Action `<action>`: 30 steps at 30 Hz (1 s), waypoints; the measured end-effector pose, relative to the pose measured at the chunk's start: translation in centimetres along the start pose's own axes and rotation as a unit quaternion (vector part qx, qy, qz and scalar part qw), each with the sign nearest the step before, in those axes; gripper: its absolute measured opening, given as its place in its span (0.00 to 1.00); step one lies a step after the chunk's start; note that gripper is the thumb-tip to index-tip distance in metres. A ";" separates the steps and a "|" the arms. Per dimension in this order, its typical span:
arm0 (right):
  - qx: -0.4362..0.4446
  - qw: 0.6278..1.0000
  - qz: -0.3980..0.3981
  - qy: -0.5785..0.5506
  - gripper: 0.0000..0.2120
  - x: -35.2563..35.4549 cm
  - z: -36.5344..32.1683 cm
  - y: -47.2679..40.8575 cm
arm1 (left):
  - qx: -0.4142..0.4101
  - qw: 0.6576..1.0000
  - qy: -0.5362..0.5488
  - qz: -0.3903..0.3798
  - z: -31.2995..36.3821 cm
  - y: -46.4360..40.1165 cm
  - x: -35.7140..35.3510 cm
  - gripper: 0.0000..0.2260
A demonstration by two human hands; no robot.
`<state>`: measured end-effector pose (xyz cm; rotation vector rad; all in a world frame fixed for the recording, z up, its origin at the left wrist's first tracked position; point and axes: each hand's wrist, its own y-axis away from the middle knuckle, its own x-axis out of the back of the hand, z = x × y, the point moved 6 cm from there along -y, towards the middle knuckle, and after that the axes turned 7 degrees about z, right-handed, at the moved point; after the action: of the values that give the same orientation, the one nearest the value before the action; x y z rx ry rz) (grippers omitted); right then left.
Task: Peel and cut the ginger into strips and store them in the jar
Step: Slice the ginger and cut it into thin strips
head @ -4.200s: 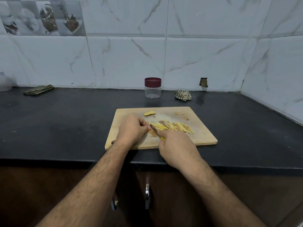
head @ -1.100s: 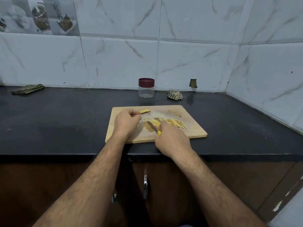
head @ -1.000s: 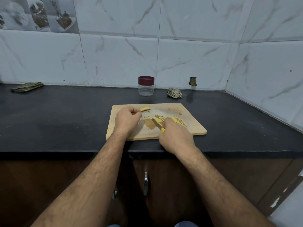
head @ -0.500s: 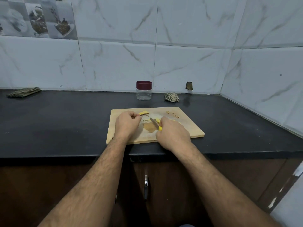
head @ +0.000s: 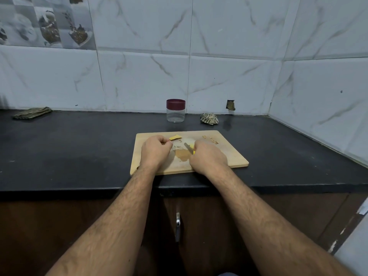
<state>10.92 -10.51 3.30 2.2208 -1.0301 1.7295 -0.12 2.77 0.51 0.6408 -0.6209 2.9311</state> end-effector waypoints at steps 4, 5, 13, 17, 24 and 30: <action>-0.033 0.999 0.011 -0.008 0.10 0.7 1.8 0.4 | 0.002 1.000 0.001 -0.002 0.0 0.0 -0.1 0.06; -0.036 0.999 0.013 -0.008 0.09 0.8 2.1 0.5 | 0.001 1.000 0.001 -0.002 0.0 0.0 -0.1 0.06; -0.019 1.000 0.006 -0.015 0.09 0.7 1.4 1.3 | -0.002 1.000 -0.007 -0.005 0.0 0.0 -0.1 0.06; -0.036 0.999 0.000 -0.005 0.09 1.1 2.3 1.3 | -0.002 1.000 -0.012 -0.006 0.1 0.1 -0.1 0.06; -0.027 1.000 -0.007 -0.009 0.12 1.0 1.9 1.7 | -0.013 1.000 -0.023 -0.009 0.3 0.1 -0.1 0.06; -0.039 0.999 0.009 -0.030 0.12 1.5 2.7 1.5 | -0.010 0.999 -0.038 -0.009 0.4 0.1 0.1 0.07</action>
<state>12.34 -13.65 3.37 2.2354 -1.1124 1.6102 -0.02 2.53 0.84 0.7537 -0.6472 2.8918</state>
